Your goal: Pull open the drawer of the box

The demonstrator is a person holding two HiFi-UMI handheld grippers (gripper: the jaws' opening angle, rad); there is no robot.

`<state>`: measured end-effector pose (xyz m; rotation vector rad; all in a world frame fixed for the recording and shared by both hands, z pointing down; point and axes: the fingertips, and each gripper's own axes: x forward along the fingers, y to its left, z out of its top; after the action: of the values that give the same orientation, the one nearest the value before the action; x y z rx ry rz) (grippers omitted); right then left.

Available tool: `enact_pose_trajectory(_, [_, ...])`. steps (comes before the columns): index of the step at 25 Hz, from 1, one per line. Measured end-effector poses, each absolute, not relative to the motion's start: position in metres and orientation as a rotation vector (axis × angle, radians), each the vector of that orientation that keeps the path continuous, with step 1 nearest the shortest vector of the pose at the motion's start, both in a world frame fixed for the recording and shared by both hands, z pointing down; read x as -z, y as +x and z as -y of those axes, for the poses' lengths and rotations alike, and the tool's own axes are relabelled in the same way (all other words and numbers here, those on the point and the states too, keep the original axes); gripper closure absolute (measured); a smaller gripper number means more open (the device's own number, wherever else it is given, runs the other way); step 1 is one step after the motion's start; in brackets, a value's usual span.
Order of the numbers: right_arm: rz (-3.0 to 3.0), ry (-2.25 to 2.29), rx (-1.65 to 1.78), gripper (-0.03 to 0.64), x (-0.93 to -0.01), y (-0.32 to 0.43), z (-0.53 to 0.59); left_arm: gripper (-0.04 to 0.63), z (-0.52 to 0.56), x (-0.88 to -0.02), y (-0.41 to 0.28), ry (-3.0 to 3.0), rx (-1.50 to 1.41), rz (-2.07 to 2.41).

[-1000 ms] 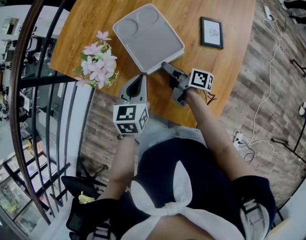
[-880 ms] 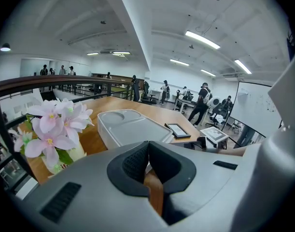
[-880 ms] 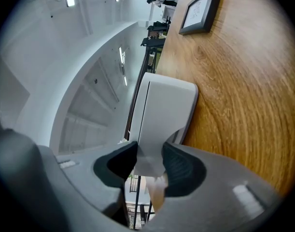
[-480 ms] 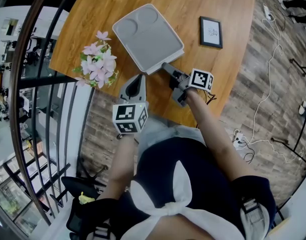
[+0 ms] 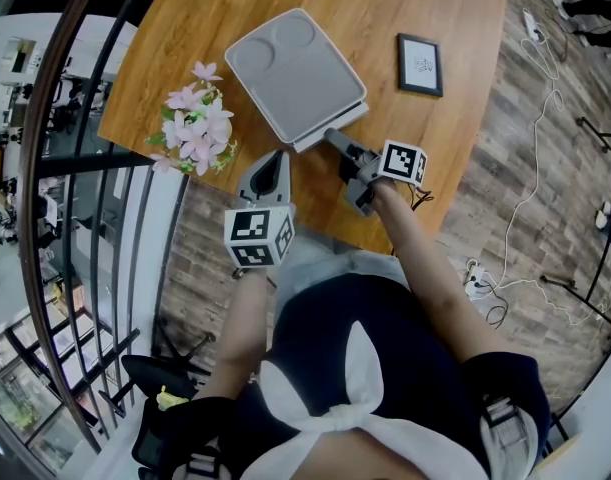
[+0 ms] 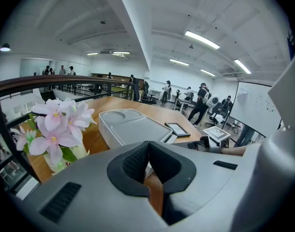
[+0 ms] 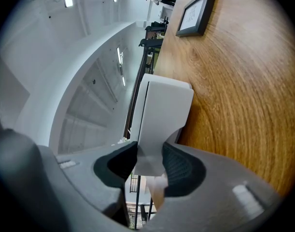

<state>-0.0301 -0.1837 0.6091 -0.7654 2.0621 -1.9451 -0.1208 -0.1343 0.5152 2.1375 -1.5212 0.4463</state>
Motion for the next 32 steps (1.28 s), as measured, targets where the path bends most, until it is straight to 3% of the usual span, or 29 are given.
enact_pose_trajectory(32, [-2.066,-0.779,1.967,0.454,-0.608,-0.011,0.159,0.578,0.127,-0.514,-0.117,2.144,-0.448,1.513])
